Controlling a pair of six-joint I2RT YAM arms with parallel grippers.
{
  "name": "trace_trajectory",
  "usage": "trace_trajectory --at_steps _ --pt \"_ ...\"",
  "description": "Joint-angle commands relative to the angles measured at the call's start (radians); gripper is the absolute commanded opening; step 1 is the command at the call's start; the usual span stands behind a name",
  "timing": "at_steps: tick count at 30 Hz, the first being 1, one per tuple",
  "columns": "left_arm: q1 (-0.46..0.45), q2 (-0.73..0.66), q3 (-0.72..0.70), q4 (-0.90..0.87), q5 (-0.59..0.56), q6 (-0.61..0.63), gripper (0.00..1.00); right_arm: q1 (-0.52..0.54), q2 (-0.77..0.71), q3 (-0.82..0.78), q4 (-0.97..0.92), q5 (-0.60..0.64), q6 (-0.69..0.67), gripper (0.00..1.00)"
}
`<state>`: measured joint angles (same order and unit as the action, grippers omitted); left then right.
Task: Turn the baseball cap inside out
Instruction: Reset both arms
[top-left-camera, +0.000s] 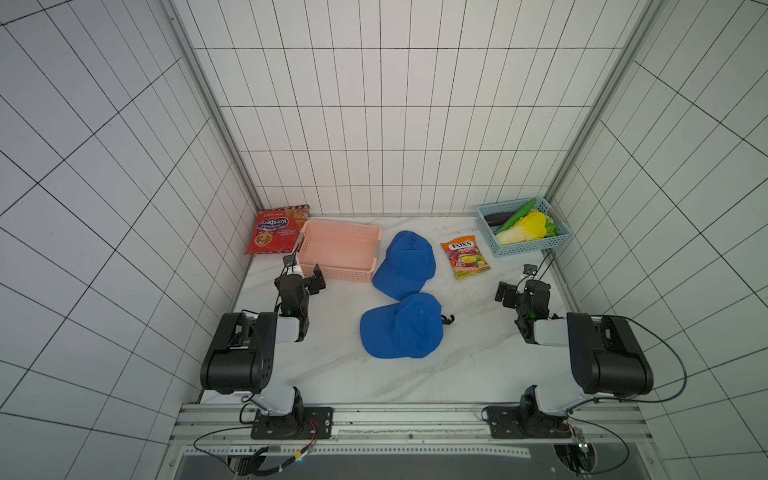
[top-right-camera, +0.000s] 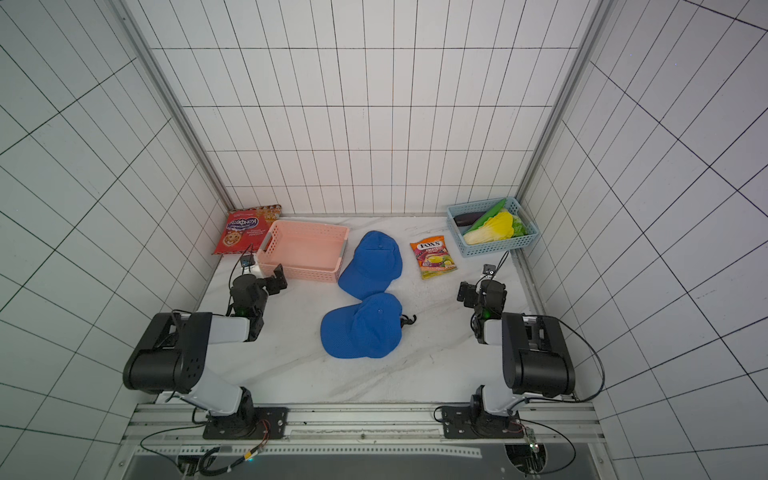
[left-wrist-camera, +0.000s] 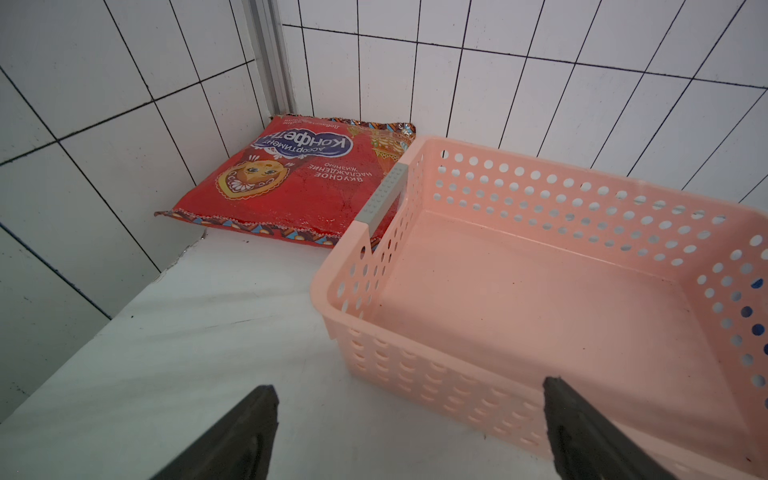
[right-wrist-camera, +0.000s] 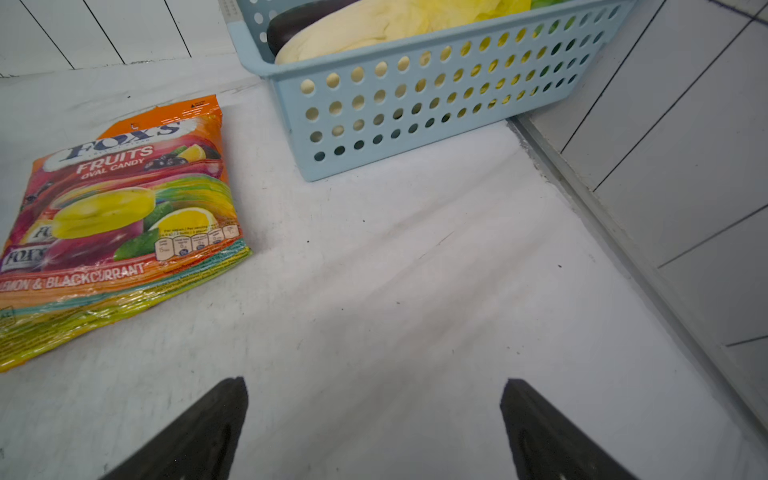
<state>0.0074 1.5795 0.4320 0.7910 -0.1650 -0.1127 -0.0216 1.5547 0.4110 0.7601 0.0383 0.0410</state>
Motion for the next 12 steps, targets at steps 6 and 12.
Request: trace_trajectory --at_steps 6,12 --pt "0.010 -0.011 0.039 -0.056 0.010 0.006 0.98 -0.015 -0.010 0.037 0.014 -0.059 -0.018 0.99" --pt "0.003 -0.020 0.025 -0.037 -0.002 0.011 0.98 -0.013 -0.014 0.025 0.040 -0.058 -0.018 0.99"
